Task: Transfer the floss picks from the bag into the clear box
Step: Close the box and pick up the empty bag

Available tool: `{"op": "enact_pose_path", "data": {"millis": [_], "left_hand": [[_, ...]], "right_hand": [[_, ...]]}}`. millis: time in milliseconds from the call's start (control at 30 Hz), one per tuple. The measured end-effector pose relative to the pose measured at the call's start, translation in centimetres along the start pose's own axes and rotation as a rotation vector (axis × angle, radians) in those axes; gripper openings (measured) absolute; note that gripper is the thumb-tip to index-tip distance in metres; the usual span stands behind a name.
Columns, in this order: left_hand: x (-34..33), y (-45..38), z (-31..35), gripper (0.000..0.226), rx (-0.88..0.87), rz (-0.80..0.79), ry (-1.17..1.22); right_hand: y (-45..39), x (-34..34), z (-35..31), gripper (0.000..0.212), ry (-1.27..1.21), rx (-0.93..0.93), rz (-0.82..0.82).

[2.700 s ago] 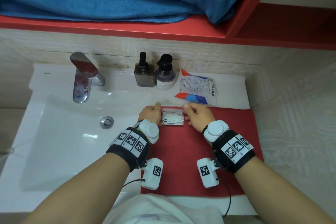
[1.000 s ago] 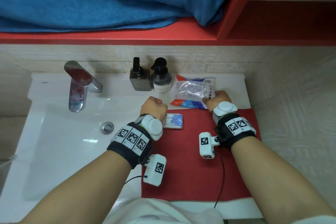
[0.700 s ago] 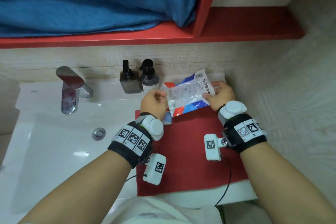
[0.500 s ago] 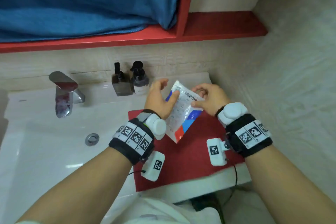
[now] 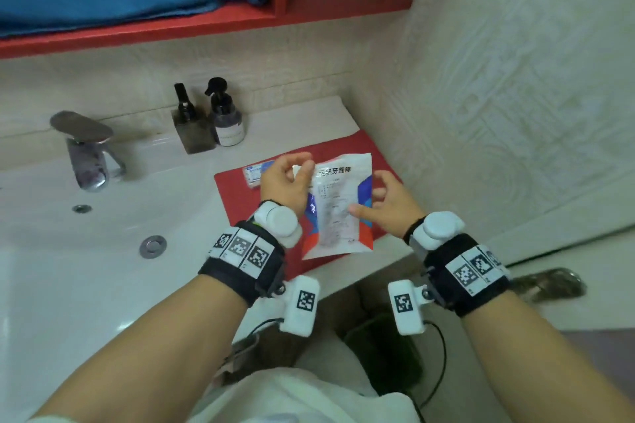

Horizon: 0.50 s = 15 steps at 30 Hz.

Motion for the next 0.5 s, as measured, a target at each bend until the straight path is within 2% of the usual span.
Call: {"op": "enact_pose_path", "data": {"millis": [33, 133, 300, 400, 433, 500], "left_hand": [[0.0, 0.1, 0.4, 0.014, 0.003, 0.012, 0.006], [0.4, 1.2, 2.6, 0.015, -0.009, 0.029, 0.016], [2.2, 4.8, 8.4, 0.024, -0.007, 0.063, 0.088], [2.3, 8.0, 13.7, 0.045, 0.099, -0.060, 0.230], [2.5, 8.9, 14.8, 0.045, 0.126, -0.100, 0.256], [4.4, 10.9, 17.9, 0.033, 0.103, -0.133, 0.207]], "right_hand": [[0.7, -0.2, 0.0, 0.058, 0.021, -0.018, -0.032], [3.4, -0.3, -0.4, 0.033, 0.073, 0.009, -0.060], [9.1, 3.5, -4.7, 0.018, -0.018, 0.014, 0.073], [12.9, 7.0, -10.9, 0.013, -0.029, 0.062, 0.193], [13.9, 7.6, -12.6, 0.013, -0.042, 0.074, 0.211], [16.5, 8.3, -16.7, 0.014, -0.026, 0.119, 0.208]]}}
Point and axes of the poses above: each hand's wrist, its own y-axis away from the middle knuckle, its own x-axis out of the back of the hand, z = x × y, the point moved 6 cm from there along -y, towards the middle knuckle, and after that the axes turned 13 degrees about y, right-handed, at the moved point
